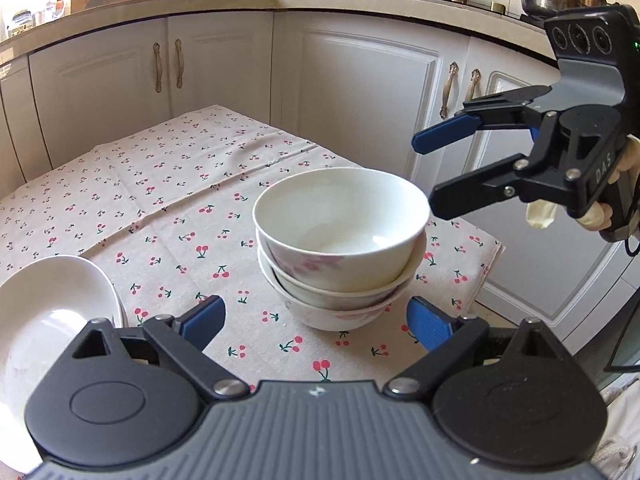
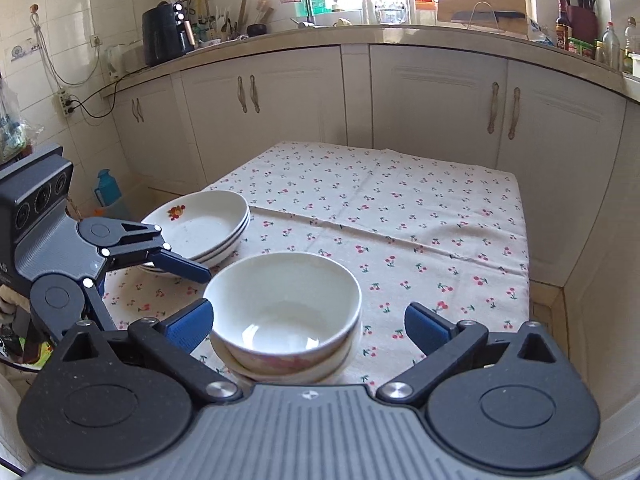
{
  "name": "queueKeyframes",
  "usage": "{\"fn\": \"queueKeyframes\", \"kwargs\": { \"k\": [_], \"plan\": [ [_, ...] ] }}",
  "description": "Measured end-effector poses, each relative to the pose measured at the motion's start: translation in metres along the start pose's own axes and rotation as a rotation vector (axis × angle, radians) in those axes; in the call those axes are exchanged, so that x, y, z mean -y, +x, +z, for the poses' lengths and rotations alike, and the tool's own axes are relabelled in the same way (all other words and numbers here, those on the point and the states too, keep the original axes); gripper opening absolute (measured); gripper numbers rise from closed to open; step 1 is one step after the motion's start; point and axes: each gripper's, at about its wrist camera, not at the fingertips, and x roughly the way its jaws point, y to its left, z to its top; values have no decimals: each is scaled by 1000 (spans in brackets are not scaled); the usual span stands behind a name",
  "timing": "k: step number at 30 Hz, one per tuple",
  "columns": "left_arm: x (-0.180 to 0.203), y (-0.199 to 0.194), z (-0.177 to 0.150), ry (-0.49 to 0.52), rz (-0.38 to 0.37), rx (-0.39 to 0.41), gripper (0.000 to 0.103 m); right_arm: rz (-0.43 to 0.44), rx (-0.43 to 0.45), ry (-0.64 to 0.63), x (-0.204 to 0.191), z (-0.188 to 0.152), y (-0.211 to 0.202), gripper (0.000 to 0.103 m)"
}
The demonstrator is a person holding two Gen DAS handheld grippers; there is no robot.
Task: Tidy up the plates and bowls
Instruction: 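Grasp the three-bowl stack from opposite sides with the left tool while the right tool grips it too, then lift the bowl stack with both tools and carry it toward the plate stack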
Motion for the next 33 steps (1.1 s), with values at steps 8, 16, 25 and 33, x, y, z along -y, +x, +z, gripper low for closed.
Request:
{"fn": "queueKeyframes", "kwargs": {
  "k": [8, 16, 25, 33],
  "plan": [
    [-2, 23, -2, 71, -24, -79, 97, -68, -139, -76, 2, -37, 20, 103],
    [-6, 46, 1, 117, -36, -136, 97, -71, -218, -178, 0, -53, 59, 103],
    [-11, 57, 7, 188, -109, -174, 90, 5, -215, -313, -6, -42, 71, 101],
    [-20, 63, 16, 227, -194, -199, 84, 124, -243, -414, -11, -24, 81, 92]
  ]
}}
